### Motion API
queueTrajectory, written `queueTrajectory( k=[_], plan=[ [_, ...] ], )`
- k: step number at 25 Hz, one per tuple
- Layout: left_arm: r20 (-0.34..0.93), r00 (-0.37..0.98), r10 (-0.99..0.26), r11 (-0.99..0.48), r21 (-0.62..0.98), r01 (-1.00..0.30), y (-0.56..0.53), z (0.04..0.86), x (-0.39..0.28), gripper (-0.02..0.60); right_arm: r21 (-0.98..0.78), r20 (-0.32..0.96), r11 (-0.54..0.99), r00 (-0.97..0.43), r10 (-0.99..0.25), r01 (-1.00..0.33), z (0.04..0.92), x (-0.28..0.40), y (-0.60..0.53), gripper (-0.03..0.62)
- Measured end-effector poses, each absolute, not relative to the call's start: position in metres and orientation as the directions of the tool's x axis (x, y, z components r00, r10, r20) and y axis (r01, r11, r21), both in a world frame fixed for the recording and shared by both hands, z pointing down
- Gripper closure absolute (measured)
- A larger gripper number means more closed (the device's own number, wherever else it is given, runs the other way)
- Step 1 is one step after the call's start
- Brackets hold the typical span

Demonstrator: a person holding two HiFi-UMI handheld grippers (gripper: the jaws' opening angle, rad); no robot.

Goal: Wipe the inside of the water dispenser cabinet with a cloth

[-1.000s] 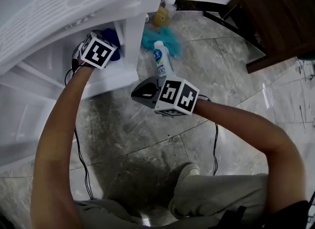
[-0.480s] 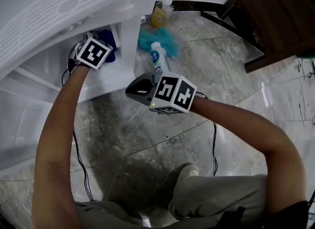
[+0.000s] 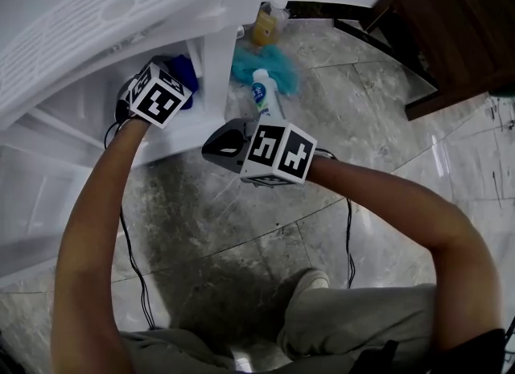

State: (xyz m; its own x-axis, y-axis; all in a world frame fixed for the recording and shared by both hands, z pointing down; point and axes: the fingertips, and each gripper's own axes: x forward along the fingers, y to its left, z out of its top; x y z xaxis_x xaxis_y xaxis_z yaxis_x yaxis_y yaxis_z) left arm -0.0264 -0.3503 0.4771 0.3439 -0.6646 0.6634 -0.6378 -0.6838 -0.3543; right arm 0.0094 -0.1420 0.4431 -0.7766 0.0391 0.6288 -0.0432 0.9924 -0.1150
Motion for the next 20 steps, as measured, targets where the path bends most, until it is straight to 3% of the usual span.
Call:
queueTrajectory(
  k=[4, 10, 16, 20],
  plan=[
    [0.644, 0.319, -0.695, -0.615, -0.304, -0.727, -0.370, 0.476, -0.037, 0.525, -0.112, 0.641, 0.993, -0.766, 0.051, -0.027, 0.448, 0.008, -0.135, 0.595],
    [0.625, 0.345, -0.701, -0.598, -0.249, -0.762, -0.362, 0.464, -0.035, 0.525, -0.111, 0.649, 0.994, -0.758, 0.063, -0.012, 0.442, 0.006, -0.127, 0.595],
    [0.427, 0.450, -0.785, -0.526, -0.073, -0.848, -0.349, 0.382, -0.030, 0.525, -0.089, 0.673, 0.996, -0.735, 0.084, 0.033, 0.438, -0.003, -0.116, 0.595],
    [0.299, 0.429, -0.852, -0.464, -0.054, -0.884, -0.333, 0.338, -0.045, 0.525, -0.082, 0.682, 0.993, -0.722, 0.119, 0.086, 0.436, -0.021, -0.105, 0.595]
  ],
)
